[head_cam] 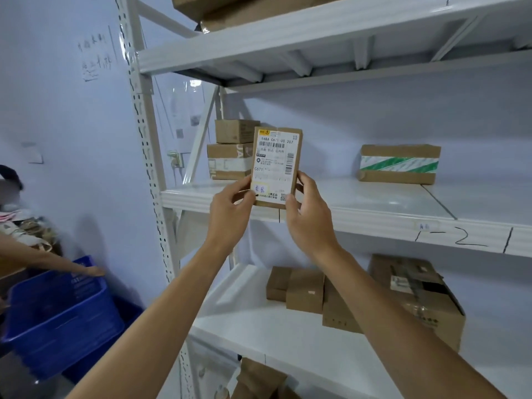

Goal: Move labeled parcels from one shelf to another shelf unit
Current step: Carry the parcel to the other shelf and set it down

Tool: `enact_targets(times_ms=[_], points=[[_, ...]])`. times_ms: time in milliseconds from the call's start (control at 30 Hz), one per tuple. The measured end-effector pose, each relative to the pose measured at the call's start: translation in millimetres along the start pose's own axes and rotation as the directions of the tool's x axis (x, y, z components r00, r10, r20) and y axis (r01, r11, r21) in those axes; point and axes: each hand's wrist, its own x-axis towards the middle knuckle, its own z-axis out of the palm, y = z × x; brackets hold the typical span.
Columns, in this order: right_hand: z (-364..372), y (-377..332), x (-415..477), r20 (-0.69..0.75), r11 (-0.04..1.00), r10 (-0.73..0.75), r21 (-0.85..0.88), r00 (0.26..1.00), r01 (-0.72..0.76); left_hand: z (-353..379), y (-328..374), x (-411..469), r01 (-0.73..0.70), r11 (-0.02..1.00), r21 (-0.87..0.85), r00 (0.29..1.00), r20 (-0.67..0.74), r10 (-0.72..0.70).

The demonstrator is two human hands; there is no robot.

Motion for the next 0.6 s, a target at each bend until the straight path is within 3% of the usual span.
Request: enact_targets(times_ms=[233,600], points=[[31,-5,45,0.063,0.991,0.083,-0.106,0.995,-0.076,-17,-34,59,0.022,0.999,-0.034,0.999,0.024,-0.021],[81,1,89,0.024,0.906,0.364,-0.242,0.931,-0.348,-30,-91,132,-0.046,0.998,0.034,0.957,0.289,0.035]])
